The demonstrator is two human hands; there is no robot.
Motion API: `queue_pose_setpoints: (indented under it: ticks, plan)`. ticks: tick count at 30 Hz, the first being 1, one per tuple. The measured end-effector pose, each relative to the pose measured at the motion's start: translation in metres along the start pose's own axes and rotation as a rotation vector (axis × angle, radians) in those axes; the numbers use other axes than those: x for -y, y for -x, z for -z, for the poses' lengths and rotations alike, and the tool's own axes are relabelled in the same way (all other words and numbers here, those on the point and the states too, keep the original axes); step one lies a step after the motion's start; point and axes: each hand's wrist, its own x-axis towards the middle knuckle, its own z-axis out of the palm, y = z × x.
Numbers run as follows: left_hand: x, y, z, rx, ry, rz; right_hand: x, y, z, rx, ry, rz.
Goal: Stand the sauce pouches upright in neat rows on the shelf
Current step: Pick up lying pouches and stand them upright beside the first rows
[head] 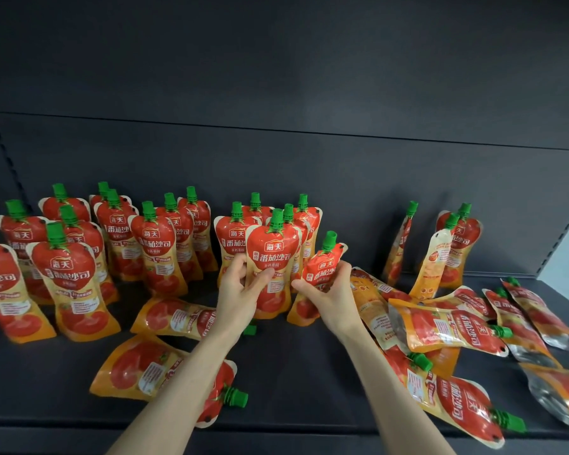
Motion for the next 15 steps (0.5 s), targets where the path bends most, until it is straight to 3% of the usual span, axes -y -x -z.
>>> queue_pose_setpoints:
  ticks: [4,8,15]
  plan:
    - [0.002,-0.015,-0.002,0.048,-0.017,0.037,0.0,-0.014,0.001,-0.067,0.124,-0.01]
    - [0.013,-0.018,0.005,0.093,0.0,0.104,-0.002,-0.019,0.01,0.021,0.261,-0.007]
    - [0.017,-0.031,0.025,0.153,-0.169,0.11,-0.002,-0.025,0.012,-0.017,0.381,0.028]
